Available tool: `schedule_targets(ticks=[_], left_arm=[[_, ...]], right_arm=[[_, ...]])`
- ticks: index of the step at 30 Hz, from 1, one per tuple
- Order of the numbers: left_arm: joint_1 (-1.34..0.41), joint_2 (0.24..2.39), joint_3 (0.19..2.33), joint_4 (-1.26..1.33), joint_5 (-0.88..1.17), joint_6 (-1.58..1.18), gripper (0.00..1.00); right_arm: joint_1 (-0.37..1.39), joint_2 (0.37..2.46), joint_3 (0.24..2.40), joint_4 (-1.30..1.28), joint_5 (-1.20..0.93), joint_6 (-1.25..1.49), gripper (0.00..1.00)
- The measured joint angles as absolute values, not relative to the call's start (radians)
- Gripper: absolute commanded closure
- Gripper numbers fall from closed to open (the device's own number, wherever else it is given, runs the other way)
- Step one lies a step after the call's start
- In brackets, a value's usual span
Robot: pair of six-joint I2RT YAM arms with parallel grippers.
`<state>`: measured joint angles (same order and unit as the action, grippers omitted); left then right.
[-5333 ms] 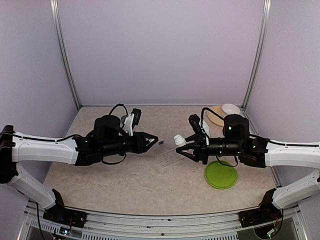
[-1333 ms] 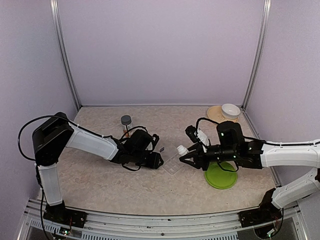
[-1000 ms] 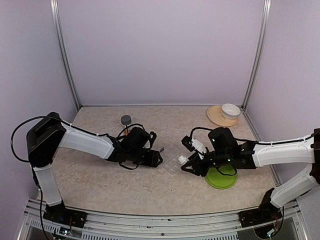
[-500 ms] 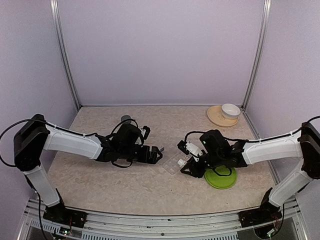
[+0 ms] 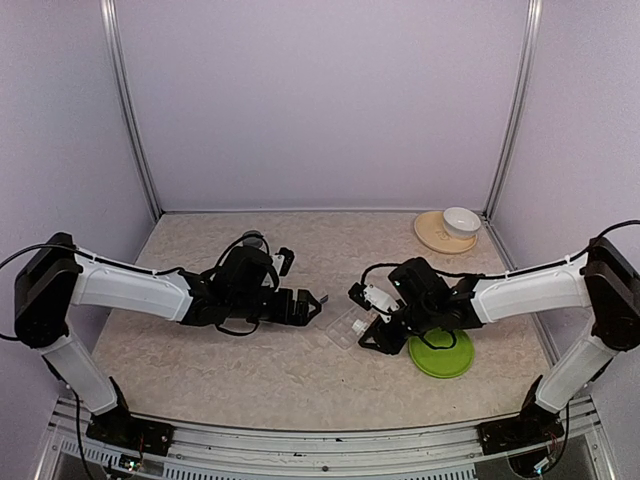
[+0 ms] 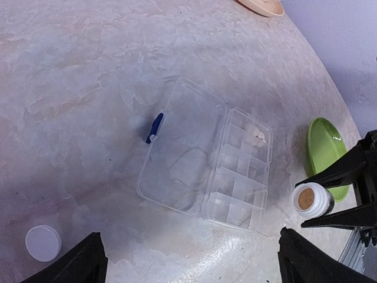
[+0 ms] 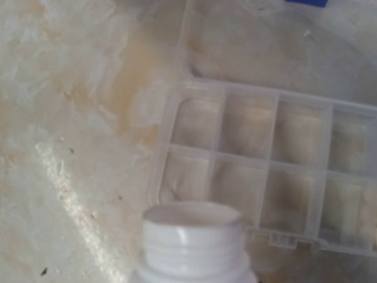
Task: Sort the pills into containers
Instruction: Pour the pill into the compartment of the pill container.
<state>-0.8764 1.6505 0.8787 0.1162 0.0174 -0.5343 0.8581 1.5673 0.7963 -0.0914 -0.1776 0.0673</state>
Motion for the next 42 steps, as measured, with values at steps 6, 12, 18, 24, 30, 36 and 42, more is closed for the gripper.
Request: schedule_targets(ticks=[6,12,18,24,30,36,42], left_arm=[[-0.876,1.629,0.864,0.120,0.010,-0.535,0.01],[-0.877,1.600,0.842,0.121,-0.001,-0.537,0.01],[-0.877,1.580,0.830,0.121,-0.008,-0.539,0.01],[-0.877,1.577,0.829,0.121,-0.009,-0.542,0.01],[-0.877,1.577,0.829,0.121,-0.015,-0.542,0.01],[-0.877,1.576,0.824,0.120,-0.025,-0.542,0.01],[-0.877,1.563,0.822,0.120,-0.031,-0.542,0.01]], right_arm=[[0.858,1.599,0.823,-0.134,-0.173,0.067,0.86],[0.858,1.625,0.830,-0.163,-0.162,0.067,0.86],[0.858,1.633,0.843,-0.179,-0.155,0.067,0.86],[0.858,1.648,0.864,-0.194,-0.152,0.062,0.85],[0.858,1.662,0.886,-0.220,-0.151,0.052,0.85],[0.858,1.682,0.916,-0.252,-0.146,0.044,0.85],[0.858,1.692,0.936,-0.289,-0.132,0.042,0.85]])
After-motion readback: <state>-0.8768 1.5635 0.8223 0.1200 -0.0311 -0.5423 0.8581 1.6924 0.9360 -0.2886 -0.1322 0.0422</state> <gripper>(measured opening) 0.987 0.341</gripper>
